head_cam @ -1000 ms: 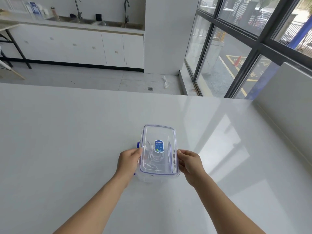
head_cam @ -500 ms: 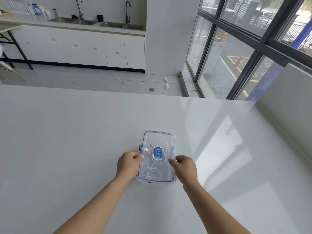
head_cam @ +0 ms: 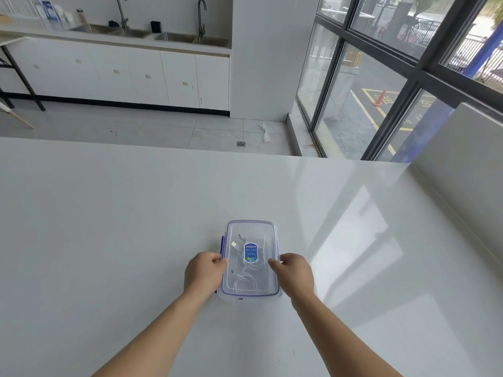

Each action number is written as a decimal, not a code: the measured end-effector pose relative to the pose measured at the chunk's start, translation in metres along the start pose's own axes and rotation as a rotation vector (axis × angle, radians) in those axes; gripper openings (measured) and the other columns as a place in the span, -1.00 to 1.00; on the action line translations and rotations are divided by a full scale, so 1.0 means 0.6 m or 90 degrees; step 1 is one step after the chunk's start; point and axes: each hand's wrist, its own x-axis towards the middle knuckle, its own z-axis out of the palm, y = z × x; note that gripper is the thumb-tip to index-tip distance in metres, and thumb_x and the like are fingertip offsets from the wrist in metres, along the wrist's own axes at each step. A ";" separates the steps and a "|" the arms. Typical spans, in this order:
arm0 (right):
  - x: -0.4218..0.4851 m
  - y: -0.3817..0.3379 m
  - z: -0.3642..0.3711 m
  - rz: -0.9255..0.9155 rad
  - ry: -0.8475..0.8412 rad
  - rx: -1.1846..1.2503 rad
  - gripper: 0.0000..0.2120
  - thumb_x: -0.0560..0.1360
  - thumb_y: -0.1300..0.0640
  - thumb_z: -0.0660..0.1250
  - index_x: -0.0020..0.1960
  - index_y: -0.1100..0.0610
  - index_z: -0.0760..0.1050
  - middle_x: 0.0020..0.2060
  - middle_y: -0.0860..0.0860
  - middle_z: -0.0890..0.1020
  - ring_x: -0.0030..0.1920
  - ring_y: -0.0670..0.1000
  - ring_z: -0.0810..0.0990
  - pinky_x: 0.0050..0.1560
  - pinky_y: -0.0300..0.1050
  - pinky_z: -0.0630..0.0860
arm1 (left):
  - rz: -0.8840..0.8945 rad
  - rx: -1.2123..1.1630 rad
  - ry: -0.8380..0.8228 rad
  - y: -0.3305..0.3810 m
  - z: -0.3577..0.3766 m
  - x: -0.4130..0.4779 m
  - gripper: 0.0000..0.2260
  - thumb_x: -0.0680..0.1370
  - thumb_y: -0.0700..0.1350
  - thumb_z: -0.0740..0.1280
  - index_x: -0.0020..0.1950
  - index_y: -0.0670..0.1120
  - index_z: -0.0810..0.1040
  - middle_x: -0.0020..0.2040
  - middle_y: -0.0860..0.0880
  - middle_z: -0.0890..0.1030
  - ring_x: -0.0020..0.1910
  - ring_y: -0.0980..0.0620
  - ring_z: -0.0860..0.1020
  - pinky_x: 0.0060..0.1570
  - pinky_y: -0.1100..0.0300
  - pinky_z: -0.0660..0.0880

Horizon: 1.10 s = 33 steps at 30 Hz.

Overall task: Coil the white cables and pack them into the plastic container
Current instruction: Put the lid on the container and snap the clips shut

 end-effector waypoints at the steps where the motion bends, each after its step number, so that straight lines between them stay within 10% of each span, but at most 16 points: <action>1: -0.001 0.002 0.001 0.001 -0.004 0.002 -0.67 0.47 0.04 0.38 -0.39 0.06 0.34 -0.55 -0.07 0.36 -0.54 -0.05 0.32 -0.51 -0.20 0.21 | 0.001 -0.005 0.001 -0.002 0.001 0.002 -0.61 0.49 -0.09 0.35 -0.40 -0.07 0.19 -0.47 -0.02 0.20 -0.39 -0.04 0.16 -0.41 0.12 0.10; 3: -0.004 0.004 0.000 0.008 -0.023 0.016 -0.92 0.49 0.01 0.39 -0.13 -0.01 0.54 -0.39 -0.08 0.56 -0.39 -0.03 0.53 -0.42 -0.21 0.37 | -0.008 -0.011 -0.012 -0.006 0.003 0.006 -0.65 0.49 -0.08 0.35 -0.40 -0.07 0.24 -0.47 -0.02 0.24 -0.40 -0.04 0.19 -0.40 0.13 0.13; 6: -0.001 0.009 -0.002 0.016 -0.035 0.049 -0.68 0.50 0.00 0.42 0.20 0.10 0.60 -0.27 -0.10 0.63 -0.24 0.01 0.63 -0.22 -0.11 0.55 | -0.020 -0.036 -0.030 -0.008 0.004 0.007 -0.81 0.50 -0.06 0.34 -0.33 0.01 0.51 -0.42 0.02 0.46 -0.35 -0.06 0.40 -0.32 0.15 0.33; 9: 0.000 0.011 -0.001 0.003 -0.030 0.047 -0.55 0.51 -0.05 0.41 0.34 0.10 0.52 -0.11 -0.05 0.66 -0.11 0.02 0.65 -0.03 -0.02 0.61 | -0.005 0.001 -0.007 -0.005 0.006 0.003 -0.76 0.52 -0.02 0.35 0.17 0.00 0.60 0.03 0.01 0.62 -0.08 -0.02 0.56 -0.12 0.17 0.42; 12: -0.006 0.025 0.004 -0.081 0.006 -0.041 -0.39 0.52 -0.18 0.38 0.49 0.03 0.37 0.29 0.00 0.53 0.13 0.00 0.54 0.11 -0.07 0.51 | 0.151 0.110 0.016 -0.005 0.014 -0.007 -0.48 0.55 0.08 0.33 0.49 0.02 0.36 0.45 -0.06 0.37 0.37 -0.08 0.44 0.19 0.10 0.46; 14: -0.015 0.041 0.012 -0.208 0.022 -0.152 -0.30 0.56 -0.28 0.26 0.59 -0.01 0.21 0.52 -0.03 0.32 0.40 0.08 0.38 0.28 -0.06 0.42 | 0.263 0.215 -0.044 -0.010 0.025 -0.014 -0.30 0.59 0.24 0.22 0.63 -0.01 0.07 0.65 -0.06 0.00 0.63 -0.06 0.01 0.53 0.07 0.15; 20: -0.021 0.073 0.038 -0.316 -0.038 -0.398 -0.12 0.45 -0.47 -0.44 0.66 -0.06 -0.18 0.63 -0.17 -0.21 0.65 0.08 -0.15 0.63 -0.03 -0.05 | 0.301 0.378 -0.114 -0.032 0.048 -0.024 -0.19 0.59 0.38 -0.10 0.60 -0.09 -0.35 0.59 -0.02 -0.42 0.55 0.02 -0.43 0.56 0.05 -0.31; 28: -0.019 0.064 0.039 -0.314 -0.044 -0.399 -0.21 0.55 -0.42 -0.25 0.66 -0.03 -0.11 0.66 -0.11 -0.13 0.61 0.11 0.09 0.55 0.00 0.23 | 0.252 0.317 -0.143 -0.032 0.052 -0.021 -0.17 0.56 0.40 0.00 0.62 0.01 -0.30 0.60 0.09 -0.42 0.61 0.00 -0.30 0.59 -0.10 -0.12; 33: -0.017 0.061 0.029 -0.313 -0.084 -0.283 -0.28 0.59 -0.38 0.01 0.65 -0.13 -0.08 0.64 -0.19 -0.15 0.57 0.08 0.13 0.40 -0.05 0.41 | 0.132 -0.087 -0.034 -0.027 0.042 -0.015 -0.32 0.61 0.07 0.31 0.63 -0.05 0.07 0.63 0.06 0.06 0.61 0.07 0.02 0.55 0.13 0.03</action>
